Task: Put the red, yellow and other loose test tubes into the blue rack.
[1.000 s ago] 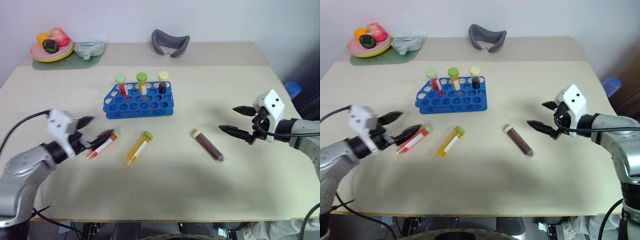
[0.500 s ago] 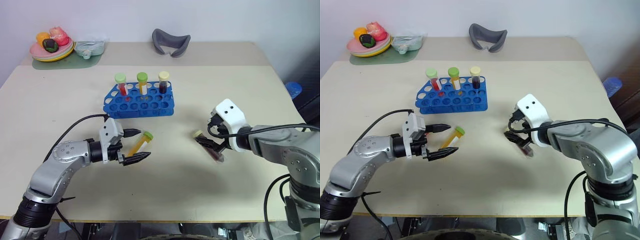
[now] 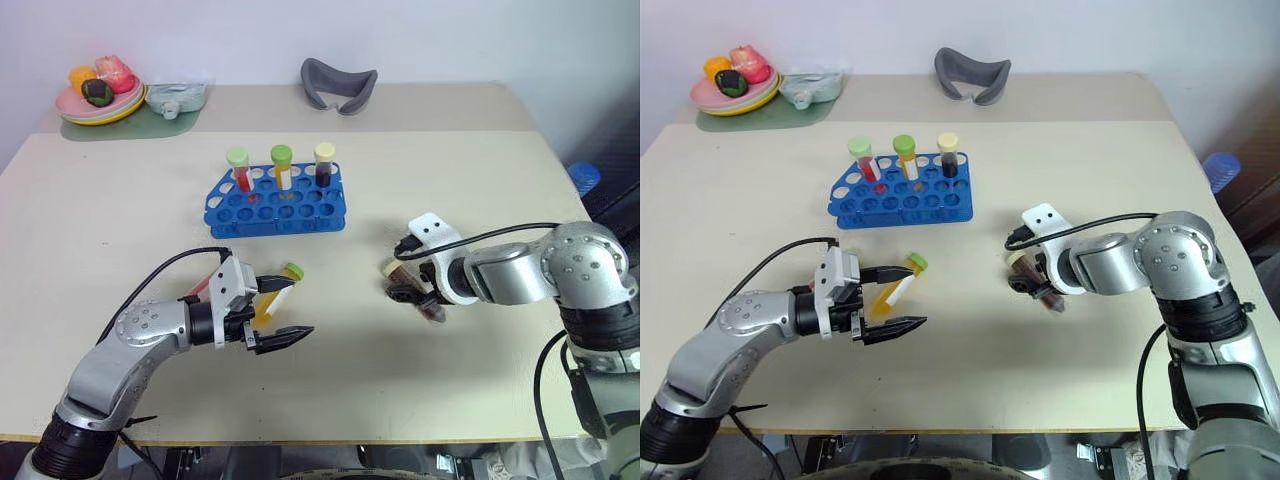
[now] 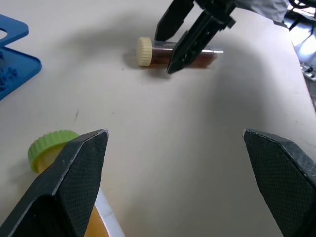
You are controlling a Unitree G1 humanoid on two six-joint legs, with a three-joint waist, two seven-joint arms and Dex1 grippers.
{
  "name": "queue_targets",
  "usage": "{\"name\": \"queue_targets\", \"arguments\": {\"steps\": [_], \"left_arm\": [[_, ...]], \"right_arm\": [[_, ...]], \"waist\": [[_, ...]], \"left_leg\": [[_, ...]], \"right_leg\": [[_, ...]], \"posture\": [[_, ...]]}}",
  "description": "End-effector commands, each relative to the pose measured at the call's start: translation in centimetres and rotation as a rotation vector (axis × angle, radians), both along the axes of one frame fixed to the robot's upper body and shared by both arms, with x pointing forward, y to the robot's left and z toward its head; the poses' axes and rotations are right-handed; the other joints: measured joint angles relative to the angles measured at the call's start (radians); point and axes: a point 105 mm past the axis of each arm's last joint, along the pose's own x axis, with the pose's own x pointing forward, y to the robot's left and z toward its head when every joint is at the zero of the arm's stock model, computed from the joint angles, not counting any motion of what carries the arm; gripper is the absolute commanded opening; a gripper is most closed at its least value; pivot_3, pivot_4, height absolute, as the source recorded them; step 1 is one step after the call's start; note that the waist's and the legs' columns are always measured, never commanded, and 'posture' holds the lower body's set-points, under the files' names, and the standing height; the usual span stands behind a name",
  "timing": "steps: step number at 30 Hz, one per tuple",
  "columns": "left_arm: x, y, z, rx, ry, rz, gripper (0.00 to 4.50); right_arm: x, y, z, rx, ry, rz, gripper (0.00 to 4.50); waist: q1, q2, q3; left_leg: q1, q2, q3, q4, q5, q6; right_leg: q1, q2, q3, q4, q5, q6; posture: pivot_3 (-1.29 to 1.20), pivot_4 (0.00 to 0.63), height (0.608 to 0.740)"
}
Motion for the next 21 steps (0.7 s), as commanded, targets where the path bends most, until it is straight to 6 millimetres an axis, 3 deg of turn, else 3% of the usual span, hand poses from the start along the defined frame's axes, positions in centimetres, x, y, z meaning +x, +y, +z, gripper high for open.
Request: {"name": "queue_targets", "arguments": {"steps": [1, 9, 12, 16, 21], "left_arm": [[-0.3, -0.2, 0.7, -0.009, -0.044, -0.004, 4.48], [-0.2, -0.3, 0.7, -0.014, -0.052, 0.022, 4.48], [0.0, -0.2, 0.8, -0.016, -0.056, 0.033, 4.50], [0.1, 0.0, 0.7, -0.015, -0.056, 0.044, 4.50], [0.2, 0.1, 0.6, -0.012, -0.056, 0.047, 4.50]], "right_arm": [[-0.3, 0.3, -0.4, -0.051, 0.034, 0.014, 4.50], [-0.8, 0.6, -0.9, -0.092, 0.087, -0.058, 4.50], [-0.5, 0.8, -1.0, -0.106, 0.086, -0.070, 3.64], [-0.4, 1.2, -0.7, -0.118, 0.068, -0.054, 1.68], [-0.3, 1.5, -0.5, -0.106, 0.059, -0.057, 1.68]], "waist": [[0.000, 0.000, 0.000], [0.001, 0.000, 0.000], [0.001, 0.000, 0.000], [0.000, 0.000, 0.000], [-0.001, 0.000, 0.000]], "left_leg": [[0.000, 0.000, 0.000, 0.000, 0.000, 0.000], [0.000, 0.000, 0.000, 0.000, 0.000, 0.000], [0.000, 0.000, -0.001, 0.000, 0.000, 0.000], [0.000, 0.000, -0.001, 0.000, 0.000, 0.000], [0.000, 0.000, -0.001, 0.000, 0.000, 0.000]], "right_leg": [[0.000, 0.000, 0.000, 0.000, 0.000, 0.000], [0.000, 0.000, 0.000, -0.001, 0.000, 0.000], [0.000, 0.000, 0.000, -0.001, 0.000, 0.000], [0.000, 0.000, 0.000, 0.000, 0.000, 0.000], [0.000, 0.000, 0.000, -0.001, 0.000, 0.000]], "posture": [[0.00, 0.150, 0.740], [0.00, 0.150, 0.740], [0.00, 0.150, 0.740], [0.00, 0.150, 0.740], [0.00, 0.150, 0.740]]}}
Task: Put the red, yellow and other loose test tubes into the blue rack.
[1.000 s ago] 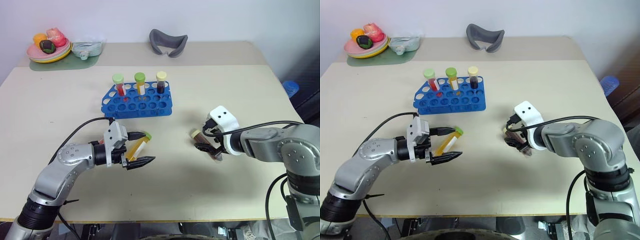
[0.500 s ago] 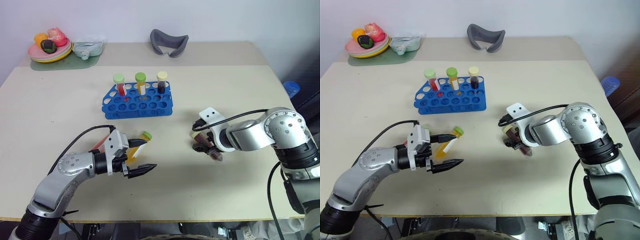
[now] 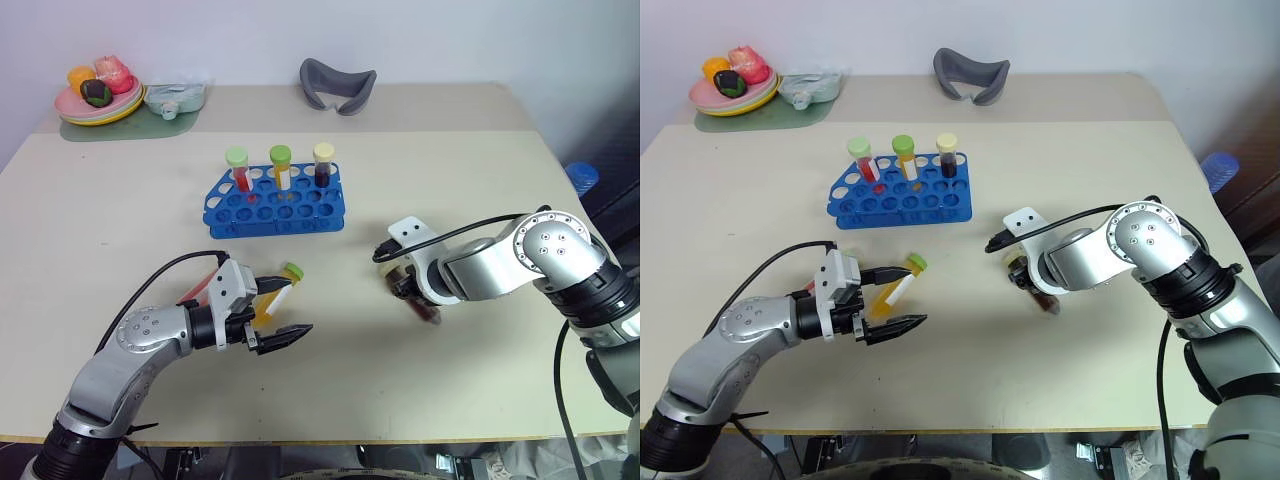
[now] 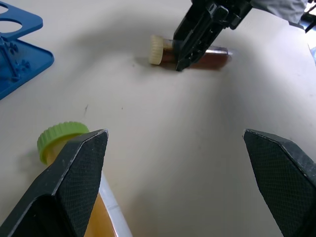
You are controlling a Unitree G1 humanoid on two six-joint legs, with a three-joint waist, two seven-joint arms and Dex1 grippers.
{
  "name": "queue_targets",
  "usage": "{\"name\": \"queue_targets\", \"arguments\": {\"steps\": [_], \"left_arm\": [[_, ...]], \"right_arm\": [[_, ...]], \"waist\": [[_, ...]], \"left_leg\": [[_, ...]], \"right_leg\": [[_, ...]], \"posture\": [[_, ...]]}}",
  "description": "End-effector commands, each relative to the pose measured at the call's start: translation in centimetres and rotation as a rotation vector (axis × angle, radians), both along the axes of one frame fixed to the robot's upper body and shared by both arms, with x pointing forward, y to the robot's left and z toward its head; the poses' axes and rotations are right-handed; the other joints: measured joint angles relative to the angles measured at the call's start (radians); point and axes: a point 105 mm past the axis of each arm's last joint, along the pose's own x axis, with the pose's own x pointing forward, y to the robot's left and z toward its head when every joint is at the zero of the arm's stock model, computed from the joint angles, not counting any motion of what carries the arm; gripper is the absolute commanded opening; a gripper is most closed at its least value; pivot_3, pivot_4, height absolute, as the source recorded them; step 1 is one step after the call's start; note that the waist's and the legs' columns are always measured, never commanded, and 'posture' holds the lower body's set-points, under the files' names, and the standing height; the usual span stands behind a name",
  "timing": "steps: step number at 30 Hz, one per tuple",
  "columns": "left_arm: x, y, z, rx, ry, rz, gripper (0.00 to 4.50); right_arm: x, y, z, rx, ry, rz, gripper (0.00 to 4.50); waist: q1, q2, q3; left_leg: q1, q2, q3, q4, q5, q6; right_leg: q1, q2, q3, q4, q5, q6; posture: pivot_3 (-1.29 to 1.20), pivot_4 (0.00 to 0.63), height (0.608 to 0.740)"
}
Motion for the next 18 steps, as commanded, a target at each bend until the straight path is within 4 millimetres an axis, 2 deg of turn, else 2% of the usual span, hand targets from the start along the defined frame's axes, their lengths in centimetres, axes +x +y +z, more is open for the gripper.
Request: {"name": "queue_targets", "arguments": {"steps": [1, 3, 6, 8, 13, 18], "left_arm": [[0.0, -0.1, 1.0, -0.010, -0.054, -0.005, 4.50], [0.1, -0.1, 1.1, -0.012, -0.057, -0.005, 4.50], [0.2, -0.1, 1.3, -0.015, -0.059, -0.003, 4.50], [0.3, 0.1, 1.3, -0.012, -0.061, 0.005, 4.50], [1.0, 1.7, 1.9, -0.036, -0.064, 0.101, 4.50], [2.1, 4.9, 2.1, -0.047, -0.077, 0.276, 4.50]], "right_arm": [[-0.2, 0.0, -0.3, -0.012, 0.010, 0.002, 1.68], [-0.2, -0.1, -0.3, -0.012, 0.011, 0.001, 1.68], [-0.1, 0.0, -0.1, -0.011, -0.002, -0.002, 1.00], [0.2, 0.3, 0.5, -0.004, -0.031, 0.001, 1.00], [1.0, 2.8, 4.0, 0.069, -0.226, 0.121, 1.00], [1.2, 6.6, 7.9, 0.186, -0.609, 0.351, 1.00]], "waist": [[-0.001, 0.000, 0.000], [-0.001, 0.000, 0.000], [0.000, 0.000, 0.000], [-0.001, 0.000, 0.000], [-0.001, 0.001, 0.001], [0.002, 0.001, 0.000]], "left_leg": [[0.000, 0.000, 0.000, 0.000, 0.000, 0.000], [0.000, 0.000, 0.000, 0.000, 0.000, 0.000], [0.000, 0.000, 0.000, 0.000, 0.000, 0.000], [0.000, 0.000, 0.000, 0.000, 0.000, 0.000], [-0.002, 0.000, 0.000, 0.000, 0.000, 0.000], [-0.014, 0.001, -0.001, 0.001, 0.000, 0.000]], "right_leg": [[0.000, 0.000, 0.000, 0.000, 0.000, 0.000], [0.000, 0.000, 0.000, 0.000, 0.000, 0.000], [0.000, 0.000, 0.000, 0.000, 0.000, 0.000], [0.000, 0.000, 0.000, 0.000, 0.000, 0.000], [-0.003, 0.001, 0.000, 0.001, 0.000, 0.000], [-0.015, 0.001, -0.001, 0.001, 0.000, 0.000]], "posture": [[0.00, 0.150, 0.740], [0.00, 0.150, 0.740], [0.00, 0.150, 0.740], [0.00, 0.150, 0.740], [0.00, 0.150, 0.740], [0.00, 0.150, 0.740]]}}
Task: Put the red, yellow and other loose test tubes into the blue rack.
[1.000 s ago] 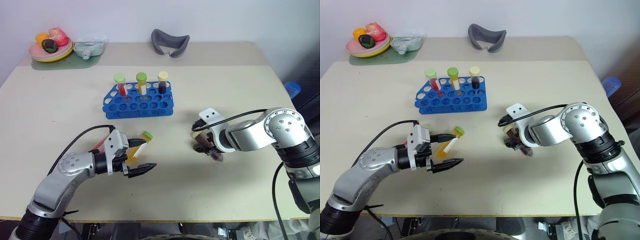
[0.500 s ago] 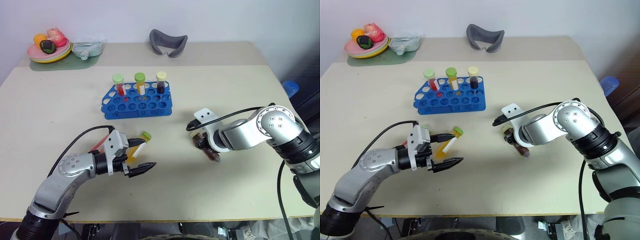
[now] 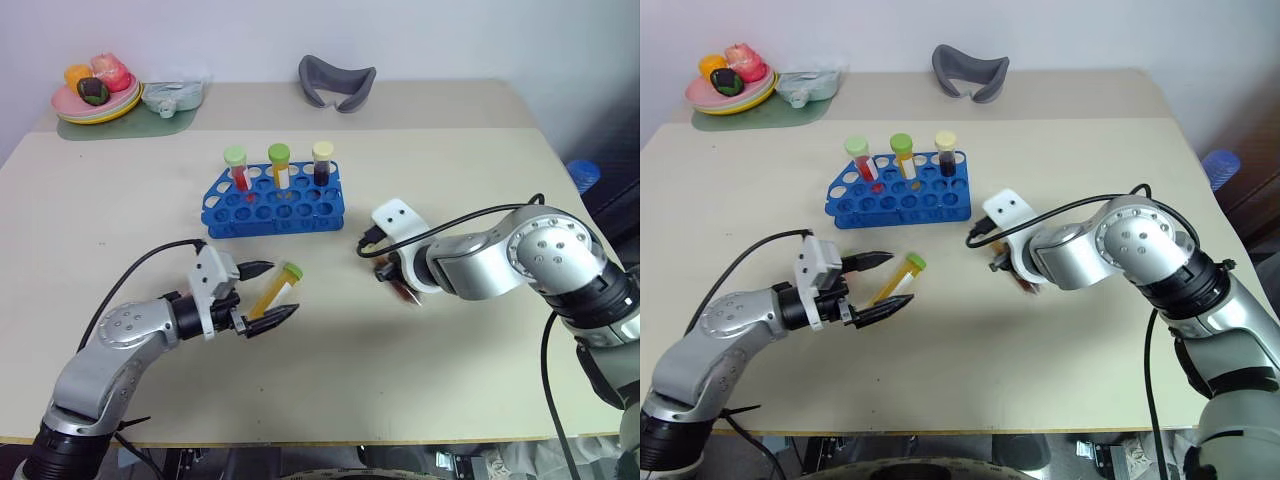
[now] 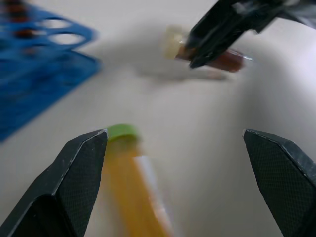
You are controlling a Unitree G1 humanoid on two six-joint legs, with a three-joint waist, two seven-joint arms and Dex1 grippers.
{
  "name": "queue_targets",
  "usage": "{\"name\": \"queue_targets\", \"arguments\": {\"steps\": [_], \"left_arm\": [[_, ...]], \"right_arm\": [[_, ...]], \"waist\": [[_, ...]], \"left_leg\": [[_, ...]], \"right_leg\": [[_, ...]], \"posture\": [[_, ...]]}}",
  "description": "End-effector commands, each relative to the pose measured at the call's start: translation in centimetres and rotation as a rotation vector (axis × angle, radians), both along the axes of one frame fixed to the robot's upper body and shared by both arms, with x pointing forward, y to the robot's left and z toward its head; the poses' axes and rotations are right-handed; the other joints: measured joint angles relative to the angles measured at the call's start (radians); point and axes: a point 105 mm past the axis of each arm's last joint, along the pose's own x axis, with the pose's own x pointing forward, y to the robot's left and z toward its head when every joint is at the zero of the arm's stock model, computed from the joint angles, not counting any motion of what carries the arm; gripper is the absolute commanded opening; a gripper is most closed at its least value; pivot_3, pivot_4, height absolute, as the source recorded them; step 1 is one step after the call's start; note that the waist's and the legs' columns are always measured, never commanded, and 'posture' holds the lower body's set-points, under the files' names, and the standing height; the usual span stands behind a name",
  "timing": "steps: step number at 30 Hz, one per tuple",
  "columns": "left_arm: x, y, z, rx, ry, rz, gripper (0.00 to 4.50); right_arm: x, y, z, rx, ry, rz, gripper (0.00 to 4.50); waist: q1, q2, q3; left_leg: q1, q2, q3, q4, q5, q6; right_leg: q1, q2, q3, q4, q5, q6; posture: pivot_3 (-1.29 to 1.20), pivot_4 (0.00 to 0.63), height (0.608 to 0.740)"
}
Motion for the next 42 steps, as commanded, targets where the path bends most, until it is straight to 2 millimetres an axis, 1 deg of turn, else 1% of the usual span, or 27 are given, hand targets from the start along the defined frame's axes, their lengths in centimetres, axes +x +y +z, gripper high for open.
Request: {"name": "queue_targets", "arguments": {"steps": [1, 2, 3, 6, 8, 10, 13, 18, 22, 26, 30, 36, 42], "left_arm": [[0.8, 2.3, 0.6, -0.031, -0.036, 0.143, 4.50], [1.0, 2.9, 0.6, -0.053, -0.045, 0.188, 4.50], [1.2, 3.2, 0.7, -0.068, -0.052, 0.217, 4.50], [1.7, 3.5, 0.9, -0.082, -0.091, 0.272, 4.50], [2.1, 3.8, 1.1, -0.086, -0.113, 0.304, 4.50], [2.6, 3.8, 1.4, -0.115, -0.132, 0.334, 4.50], [2.8, 3.1, 1.6, -0.150, -0.141, 0.332, 4.50], [2.4, 2.9, 1.0, -0.166, -0.135, 0.316, 4.50], [2.1, 3.0, 0.7, -0.171, -0.131, 0.314, 4.50], [1.7, 3.3, 0.1, -0.173, -0.118, 0.314, 4.50], [1.5, 3.6, -0.4, -0.175, -0.111, 0.311, 4.50], [1.5, 3.6, -0.4, -0.179, -0.114, 0.301, 4.50], [1.6, 3.1, 0.0, -0.183, -0.121, 0.289, 4.50]], "right_arm": [[1.2, 2.6, 4.5, 0.188, -0.329, 0.133, 1.00], [1.9, 3.3, 5.3, 0.262, -0.403, 0.162, 1.00], [2.3, 3.7, 5.8, 0.306, -0.453, 0.186, 1.00], [4.6, 4.1, 6.9, 0.468, -0.568, 0.140, 1.00], [5.5, 4.4, 7.3, 0.518, -0.634, 0.124, 1.00], [6.1, 4.9, 7.1, 0.568, -0.672, 0.118, 1.00], [6.9, 5.4, 6.2, 0.579, -0.735, 0.096, 1.00], [7.2, 5.8, 5.0, 0.610, -0.769, 0.084, 1.00], [7.3, 5.6, 3.3, 0.613, -0.761, 0.059, 1.00], [7.7, 5.3, 2.3, 0.627, -0.752, 0.021, 1.00], [7.9, 5.6, 2.2, 0.656, -0.751, 0.015, 1.00], [8.3, 6.2, 1.9, 0.670, -0.746, 0.022, 1.00], [8.5, 6.5, 1.8, 0.679, -0.745, 0.037, 1.00]], "waist": [[0.001, 0.000, 0.000], [0.001, -0.001, 0.000], [0.000, 0.000, 0.000], [-0.001, -0.001, -0.001], [-0.001, -0.001, -0.001], [0.000, -0.001, -0.001], [-0.001, -0.001, -0.001], [-0.004, -0.001, -0.001], [-0.003, -0.001, -0.001], [-0.006, -0.001, -0.001], [-0.008, 0.000, -0.001], [-0.015, 0.000, -0.001], [-0.026, 0.000, -0.001]], "left_leg": [[0.000, 0.000, 0.000, 0.000, 0.000, 0.000], [0.000, 0.000, 0.000, 0.000, 0.000, 0.000], [0.000, 0.000, 0.000, 0.000, 0.000, 0.000], [0.000, 0.000, 0.001, 0.001, 0.000, 0.000], [0.000, 0.000, 0.001, 0.001, 0.001, -0.001], [0.000, 0.000, 0.001, 0.001, 0.001, -0.002], [0.000, 0.000, 0.001, 0.001, 0.001, -0.002], [0.001, 0.000, 0.001, 0.001, 0.002, -0.004], [0.001, 0.000, 0.001, 0.001, 0.002, -0.004], [0.002, 0.000, 0.001, 0.001, 0.002, -0.004], [0.003, 0.000, 0.001, 0.001, 0.002, -0.004], [0.004, -0.001, 0.001, 0.001, 0.003, -0.005], [0.005, -0.001, 0.001, 0.001, 0.003, -0.006]], "right_leg": [[0.000, 0.000, 0.000, 0.000, 0.000, 0.000], [0.000, -0.001, 0.000, -0.001, 0.000, 0.000], [0.001, -0.001, 0.000, -0.001, 0.000, 0.000], [0.001, -0.001, 0.000, 0.000, 0.000, 0.000], [0.001, -0.001, 0.000, 0.001, 0.000, 0.000], [0.001, -0.001, 0.000, 0.001, 0.000, 0.000], [0.001, -0.001, 0.000, 0.001, 0.000, 0.000], [0.000, -0.001, 0.000, 0.002, 0.000, 0.000], [0.001, -0.001, 0.000, 0.004, 0.000, 0.000], [0.001, -0.001, 0.000, 0.005, 0.000, 0.000], [0.001, -0.001, 0.000, 0.006, 0.000, 0.000], [0.001, -0.001, 0.000, 0.008, 0.000, 0.000], [0.001, -0.001, 0.000, 0.011, 0.000, 0.000]], "posture": [[0.00, 0.150, 0.740], [0.00, 0.150, 0.740], [0.00, 0.150, 0.740], [0.00, 0.150, 0.740], [0.00, 0.150, 0.740], [0.00, 0.150, 0.740], [0.00, 0.150, 0.740], [0.00, 0.150, 0.740], [0.00, 0.150, 0.740], [0.00, 0.150, 0.740], [0.00, 0.150, 0.740], [0.00, 0.150, 0.740], [0.00, 0.150, 0.740]]}}
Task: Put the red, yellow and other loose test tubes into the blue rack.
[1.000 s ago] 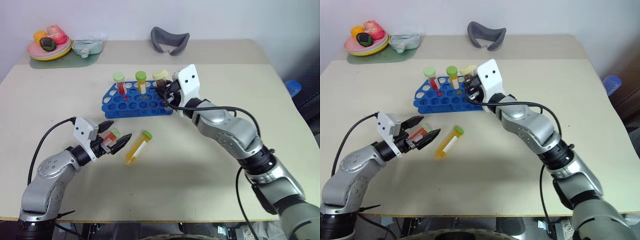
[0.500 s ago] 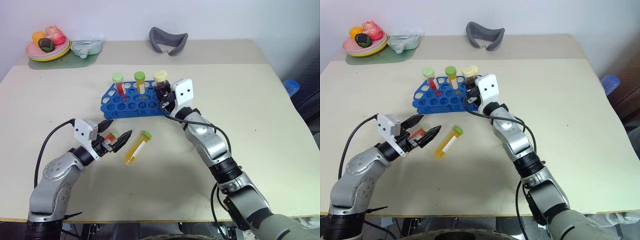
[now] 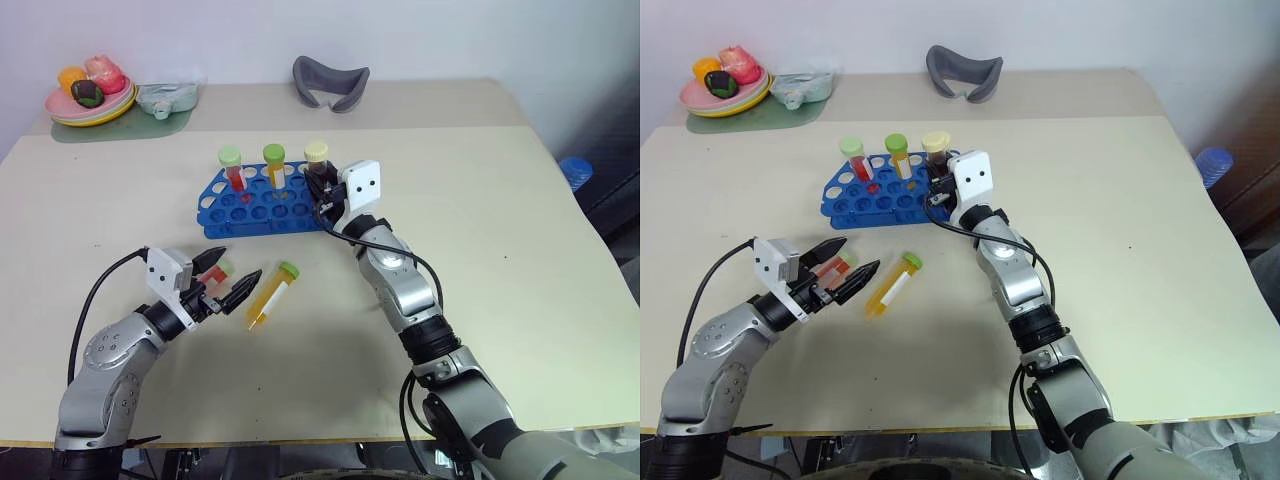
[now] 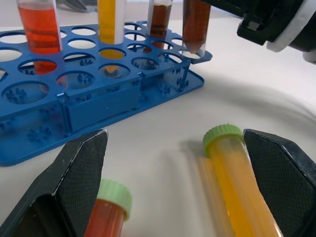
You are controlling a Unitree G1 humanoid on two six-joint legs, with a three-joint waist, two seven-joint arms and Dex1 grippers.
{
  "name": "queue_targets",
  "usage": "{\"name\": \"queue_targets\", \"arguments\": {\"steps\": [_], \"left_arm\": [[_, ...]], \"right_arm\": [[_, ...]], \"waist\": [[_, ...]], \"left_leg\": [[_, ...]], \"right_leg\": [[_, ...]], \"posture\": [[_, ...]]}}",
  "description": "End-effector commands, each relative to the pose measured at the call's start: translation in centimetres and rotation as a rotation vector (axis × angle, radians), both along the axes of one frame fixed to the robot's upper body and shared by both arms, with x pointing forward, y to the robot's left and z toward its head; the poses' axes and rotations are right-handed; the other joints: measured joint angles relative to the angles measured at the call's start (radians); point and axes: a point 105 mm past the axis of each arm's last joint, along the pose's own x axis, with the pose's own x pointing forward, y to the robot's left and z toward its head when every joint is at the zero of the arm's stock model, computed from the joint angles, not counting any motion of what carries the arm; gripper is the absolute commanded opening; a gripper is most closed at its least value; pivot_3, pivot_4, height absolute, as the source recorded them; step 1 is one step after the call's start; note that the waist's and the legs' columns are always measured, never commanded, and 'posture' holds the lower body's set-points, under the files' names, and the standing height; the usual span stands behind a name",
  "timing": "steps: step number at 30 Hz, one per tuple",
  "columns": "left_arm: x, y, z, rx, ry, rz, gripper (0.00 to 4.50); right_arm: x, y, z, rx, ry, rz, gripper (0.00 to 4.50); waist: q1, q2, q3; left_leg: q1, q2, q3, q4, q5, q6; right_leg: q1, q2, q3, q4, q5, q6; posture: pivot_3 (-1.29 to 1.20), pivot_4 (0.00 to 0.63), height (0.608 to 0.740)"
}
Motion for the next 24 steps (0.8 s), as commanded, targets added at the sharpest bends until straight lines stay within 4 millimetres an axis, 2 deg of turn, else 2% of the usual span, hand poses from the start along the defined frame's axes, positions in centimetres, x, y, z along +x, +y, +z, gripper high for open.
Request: {"name": "queue_targets", "arguments": {"steps": [1, 16, 20, 23, 24], "left_arm": [[-0.1, -0.4, 1.3, -0.007, -0.051, -0.012, 4.50], [-0.2, -2.1, 2.5, -0.027, -0.058, -0.048, 4.50], [-0.2, -2.1, 2.4, -0.028, -0.055, -0.050, 4.50], [-0.4, -2.1, 2.5, -0.030, -0.053, -0.052, 4.50], [-0.4, -2.1, 2.5, -0.030, -0.053, -0.052, 4.50]], "right_arm": [[0.2, -0.1, 0.7, 0.013, -0.027, -0.004, 1.00], [0.8, 0.2, 0.4, 0.029, -0.032, 0.011, 1.00], [0.6, 0.1, 0.8, 0.036, -0.046, 0.016, 2.84], [0.3, -0.5, 2.0, 0.048, -0.087, -0.008, 4.34], [0.1, -0.8, 2.6, 0.053, -0.102, -0.011, 4.34]], "waist": [[0.000, 0.000, 0.000], [-0.002, 0.000, 0.000], [-0.002, 0.000, 0.000], [-0.002, 0.000, 0.000], [-0.002, 0.000, 0.000]], "left_leg": [[0.000, 0.000, 0.000, 0.000, 0.000, 0.000], [0.002, 0.000, 0.000, 0.000, 0.001, -0.001], [0.002, 0.000, 0.000, 0.000, 0.001, -0.001], [0.002, 0.000, 0.001, 0.000, 0.001, -0.001], [0.002, 0.000, 0.000, 0.000, 0.001, -0.001]], "right_leg": [[0.000, 0.000, 0.000, 0.000, 0.000, 0.000], [0.000, 0.000, 0.001, 0.002, 0.000, 0.000], [0.000, 0.000, 0.001, 0.002, 0.000, 0.000], [0.000, 0.000, 0.001, 0.002, 0.000, 0.000], [0.000, 0.000, 0.001, 0.002, 0.000, 0.000]], "posture": [[0.00, 0.150, 0.740], [0.00, 0.150, 0.740], [0.00, 0.150, 0.740], [0.00, 0.150, 0.740], [0.00, 0.150, 0.740]]}}
